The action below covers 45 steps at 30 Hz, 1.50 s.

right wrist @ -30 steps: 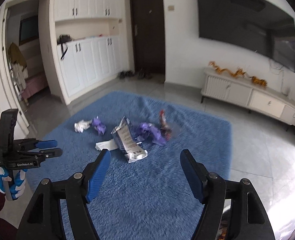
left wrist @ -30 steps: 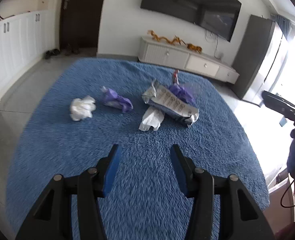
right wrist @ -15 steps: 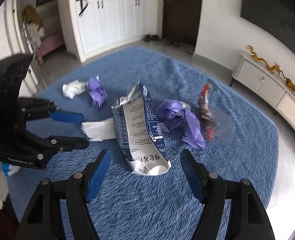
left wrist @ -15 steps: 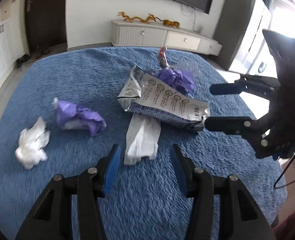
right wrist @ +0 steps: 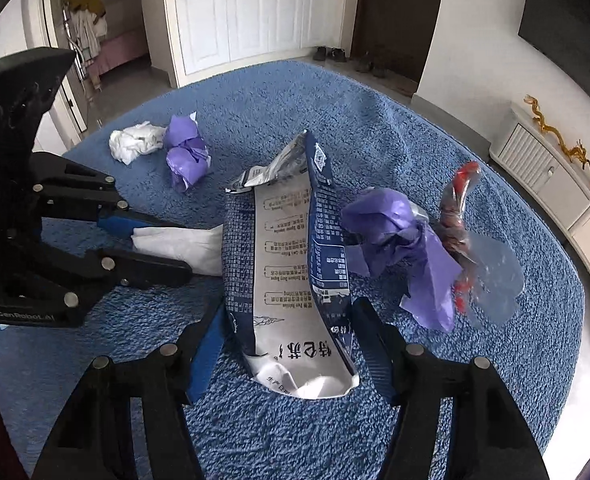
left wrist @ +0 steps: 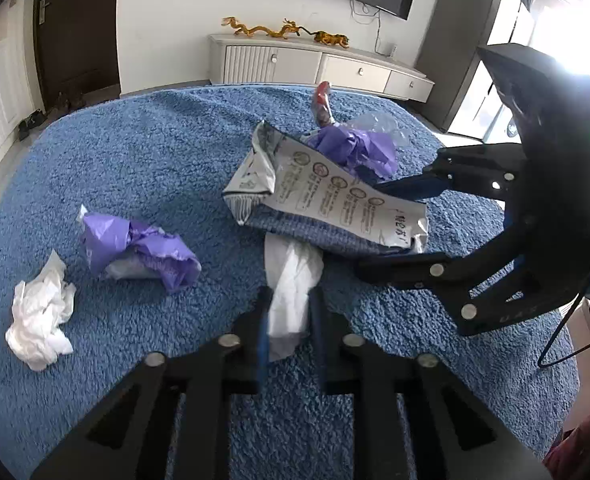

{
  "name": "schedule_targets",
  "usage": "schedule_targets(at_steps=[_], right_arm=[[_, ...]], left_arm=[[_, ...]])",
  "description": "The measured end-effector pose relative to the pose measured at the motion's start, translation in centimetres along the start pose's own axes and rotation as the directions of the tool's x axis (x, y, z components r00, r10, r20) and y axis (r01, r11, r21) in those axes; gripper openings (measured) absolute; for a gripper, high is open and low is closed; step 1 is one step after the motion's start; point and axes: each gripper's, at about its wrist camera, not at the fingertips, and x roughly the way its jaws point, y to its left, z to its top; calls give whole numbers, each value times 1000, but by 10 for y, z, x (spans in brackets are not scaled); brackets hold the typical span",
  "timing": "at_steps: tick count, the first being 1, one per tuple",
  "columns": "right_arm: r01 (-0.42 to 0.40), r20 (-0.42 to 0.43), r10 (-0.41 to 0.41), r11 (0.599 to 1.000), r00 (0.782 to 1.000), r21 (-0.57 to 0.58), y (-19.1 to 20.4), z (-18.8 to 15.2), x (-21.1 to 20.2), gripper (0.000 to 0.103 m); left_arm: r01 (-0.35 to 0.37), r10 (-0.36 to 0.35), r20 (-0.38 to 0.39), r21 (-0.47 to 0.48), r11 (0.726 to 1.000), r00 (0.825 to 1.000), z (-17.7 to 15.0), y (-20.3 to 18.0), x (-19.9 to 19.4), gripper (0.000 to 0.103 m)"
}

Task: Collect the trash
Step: 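Grasp the white-blue printed bag with the right tool while the left tool grasps white paper, then carry the printed bag and white paper to the bin and release them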

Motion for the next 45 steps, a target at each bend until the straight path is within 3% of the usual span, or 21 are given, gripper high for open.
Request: schedule_targets(at_steps=[2,9,13,24,30,36,41,45], right_arm=[[-9,7,9,1000,1000,12,1,-2,-2,60],[-101,21,100,991,995,87,8,-21,-19,60],[-183,47,178,968,983,174,8,-44,-37,60],[-310,180,266,904,947,295,9,-86,-99,60],[-297,261,222,909,939,294,9,-104,-142,60],[-246,340,120,901,933,356,-17,-136,-185,60],[-168,363,-26,853,932,493,-61,-198,-221,60],[-58,293,-167,776,942,628,-101,-261,-235,60]], left_arm=[[4,-4,1,-16,1000,1000,-4,-2,-3,9],[8,-8,-6,-44,999,1000,-31,-16,-24,8],[1,-2,-9,-64,998,1000,-50,-23,-41,8],[-34,42,50,-143,989,998,-80,-31,-101,8],[-38,48,100,-103,994,994,-69,-57,-128,8],[9,-13,116,36,999,993,-32,-120,-120,8],[85,-98,70,175,981,993,3,-193,-81,8],[159,-164,0,255,954,986,26,-256,-37,8]])
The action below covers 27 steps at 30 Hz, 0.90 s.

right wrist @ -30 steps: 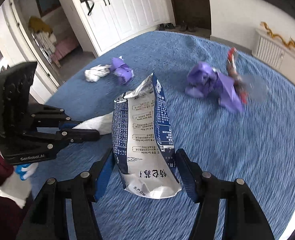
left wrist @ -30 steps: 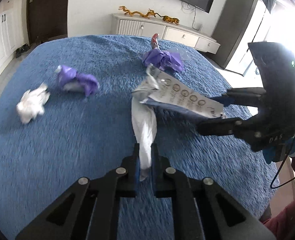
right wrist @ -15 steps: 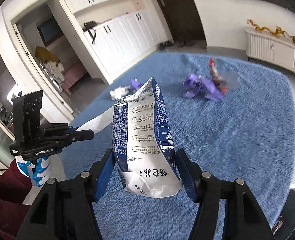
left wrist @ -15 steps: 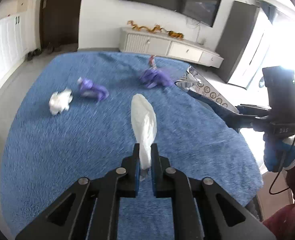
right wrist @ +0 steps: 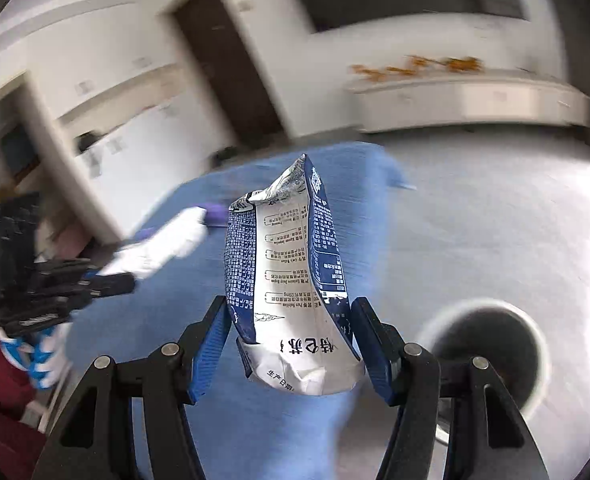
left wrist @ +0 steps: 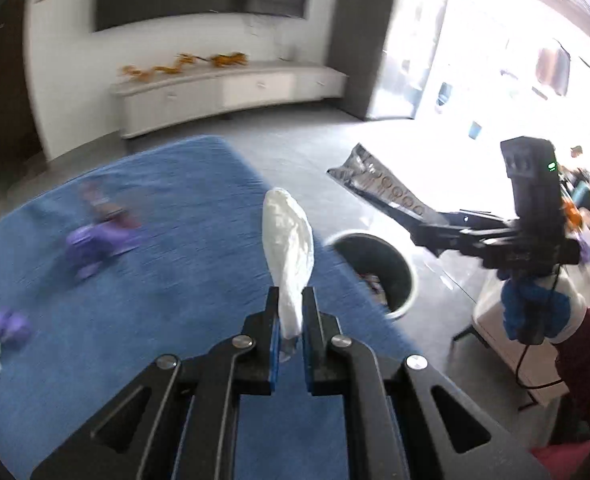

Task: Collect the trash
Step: 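Carry the printed bag and white paper to the bin and release them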

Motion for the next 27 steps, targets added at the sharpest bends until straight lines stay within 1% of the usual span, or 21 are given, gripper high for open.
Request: schedule_targets(at_steps=[1,3,6,7,11,14,16,17,18,19,20,21,24,27], right_arm=[[48,-7,-48,998,999,29,-19,-6,-4,60],[120,-30,-118,990,993,74,-48,-18,-7,60],[207,-83,-197,967,977,147,-95,-36,-4,60],[225,-96,-211,961,973,161,-105,-40,-2,60],[276,-145,-248,936,958,219,-141,-49,13,60],[297,-173,-260,924,950,243,-164,-55,19,60],[309,-191,-265,915,945,258,-174,-59,24,61],[321,-200,-273,909,941,266,-176,-64,26,61],[335,-213,-282,900,935,277,-182,-67,31,61],[337,-221,-280,898,934,285,-185,-69,34,61],[339,-232,-278,893,932,294,-189,-72,37,61],[345,-239,-281,890,930,297,-190,-74,40,61],[365,-255,-295,882,921,299,-188,-77,41,61],[376,-254,-306,876,918,303,-192,-81,34,61]], left_arm=[[21,-20,-16,16,1000,1000,7,-11,14,8],[61,-58,-55,47,997,997,23,-36,46,8],[97,-88,-105,79,992,991,42,-68,90,8],[106,-95,-123,85,991,988,49,-78,108,8],[128,-113,-185,74,989,976,63,-101,160,8],[154,-146,-236,18,988,961,71,-106,197,10],[170,-169,-254,-17,985,952,75,-109,214,10],[180,-183,-261,-35,983,948,77,-111,222,13],[192,-199,-269,-53,980,942,79,-111,229,22],[208,-220,-273,-72,976,936,81,-111,236,29],[228,-246,-271,-99,969,931,81,-108,241,41],[236,-258,-265,-115,965,929,83,-108,243,48],[262,-288,-249,-134,956,925,85,-112,242,49],[266,-290,-238,-130,955,927,87,-116,239,49]])
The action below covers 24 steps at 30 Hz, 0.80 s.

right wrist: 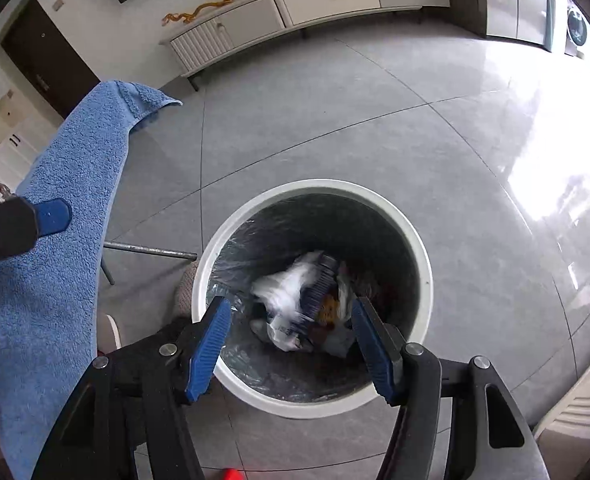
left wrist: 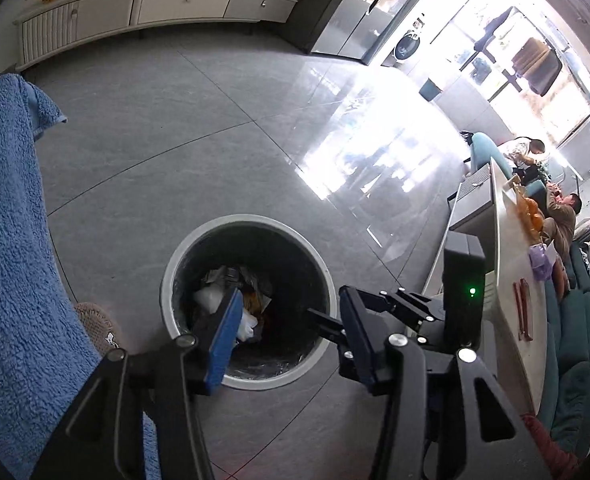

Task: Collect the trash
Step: 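Carry the printed bag and white paper to the bin and release them, then move both open tools back to the trash on the rug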

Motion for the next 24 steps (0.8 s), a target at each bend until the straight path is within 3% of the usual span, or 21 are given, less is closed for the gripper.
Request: schedule_targets(at_steps=[5,10,16,24], right_arm=[[28,40,-29,999,999,21,2,1,-19,61],[34,133,-38,999,990,31,19,0,-59,61],[23,230,-12,999,973,-43,70,1,-103,61],[-17,333,88,977,939,-210,165,4,-157,65]], left_arm=[[-14,14,42,13,1000,999,-7,4,-27,49],[-67,62,151,23,997,987,-23,8,-76,49],[-115,113,259,-6,993,959,-52,25,-145,49],[-234,239,352,-55,971,905,-115,53,-238,49]])
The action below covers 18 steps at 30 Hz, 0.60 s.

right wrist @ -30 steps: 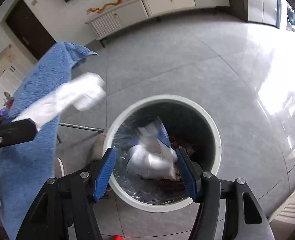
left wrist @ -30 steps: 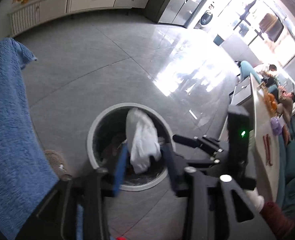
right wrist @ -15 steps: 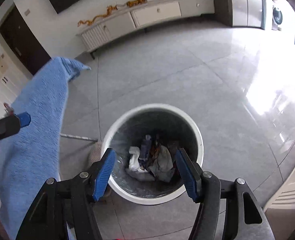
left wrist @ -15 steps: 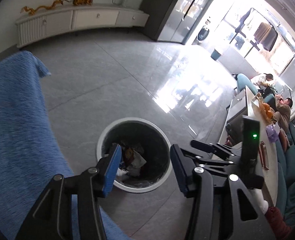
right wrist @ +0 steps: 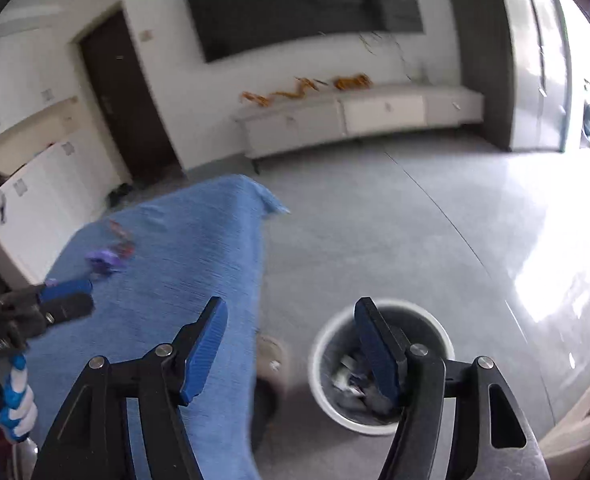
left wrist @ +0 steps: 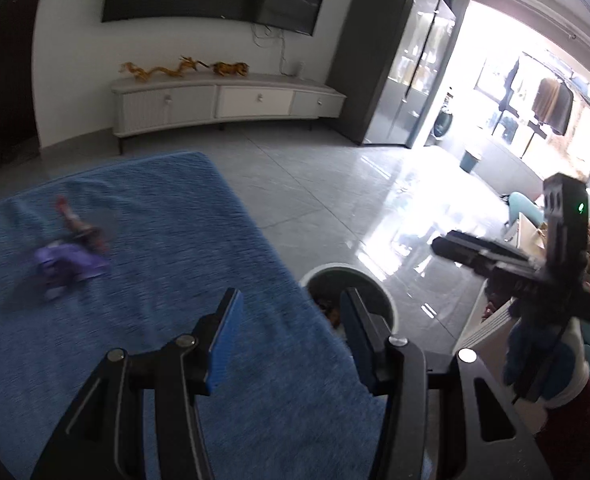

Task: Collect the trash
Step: 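Move both open tools back to the trash on the rug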

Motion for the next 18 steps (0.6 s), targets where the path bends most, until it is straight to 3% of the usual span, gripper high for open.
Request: schedule_targets(at_steps=[4,10,16,18], right_arm=[[-48,40,52,995,998,-83,47,16,-13,67],[-97,58,109,979,992,-177,101,25,-21,70],[-130,29,142,957,989,-258,143,32,-8,70],[-142,13,152,950,988,-279,155,32,0,70]], left_arm=[[-61,63,54,-36,997,997,-22,39,-51,49],[-161,172,117,-97,982,978,-60,95,-116,49],[-267,293,117,-200,943,949,-94,161,-152,49],[-303,335,97,-249,920,937,-107,189,-159,56]])
